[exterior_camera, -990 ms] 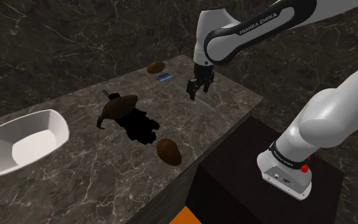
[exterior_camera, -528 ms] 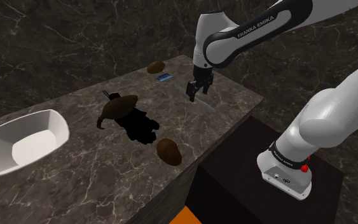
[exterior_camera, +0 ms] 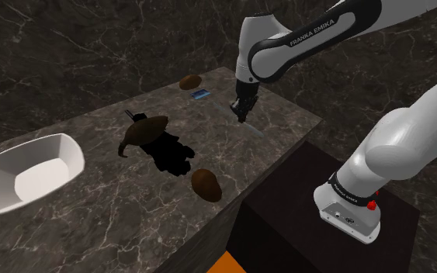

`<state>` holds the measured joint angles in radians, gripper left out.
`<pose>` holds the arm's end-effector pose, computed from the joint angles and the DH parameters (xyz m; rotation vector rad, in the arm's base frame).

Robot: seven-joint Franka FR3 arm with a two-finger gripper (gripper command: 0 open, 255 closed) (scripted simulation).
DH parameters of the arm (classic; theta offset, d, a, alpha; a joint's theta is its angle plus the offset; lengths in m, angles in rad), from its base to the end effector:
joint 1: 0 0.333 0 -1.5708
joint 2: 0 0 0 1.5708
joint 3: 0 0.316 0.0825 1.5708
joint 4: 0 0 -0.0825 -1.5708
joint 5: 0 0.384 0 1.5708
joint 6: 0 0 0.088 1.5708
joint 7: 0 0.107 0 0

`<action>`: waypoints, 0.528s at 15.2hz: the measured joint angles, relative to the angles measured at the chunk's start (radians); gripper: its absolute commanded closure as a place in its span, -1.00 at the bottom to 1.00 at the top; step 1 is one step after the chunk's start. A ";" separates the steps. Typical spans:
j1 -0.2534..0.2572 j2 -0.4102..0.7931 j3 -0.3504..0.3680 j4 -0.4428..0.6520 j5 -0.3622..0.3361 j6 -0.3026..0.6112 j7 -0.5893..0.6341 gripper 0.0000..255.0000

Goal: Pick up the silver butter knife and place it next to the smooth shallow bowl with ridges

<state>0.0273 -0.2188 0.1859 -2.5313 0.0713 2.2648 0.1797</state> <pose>0.4238 0.0923 0.3481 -3.1369 0.0296 0.0816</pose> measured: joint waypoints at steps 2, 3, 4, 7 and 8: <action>0.000 0.000 0.000 0.000 0.000 0.000 0.000 1.00; 0.000 0.000 0.000 0.000 0.000 0.000 0.000 1.00; 0.000 0.000 0.000 0.000 0.000 0.000 0.000 1.00; 0.001 -0.019 -0.002 0.013 0.002 -0.032 -0.001 1.00; 0.001 -0.028 -0.002 0.017 0.003 -0.045 -0.001 1.00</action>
<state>0.0286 -0.2468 0.1839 -2.5139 0.0743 2.2200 0.1783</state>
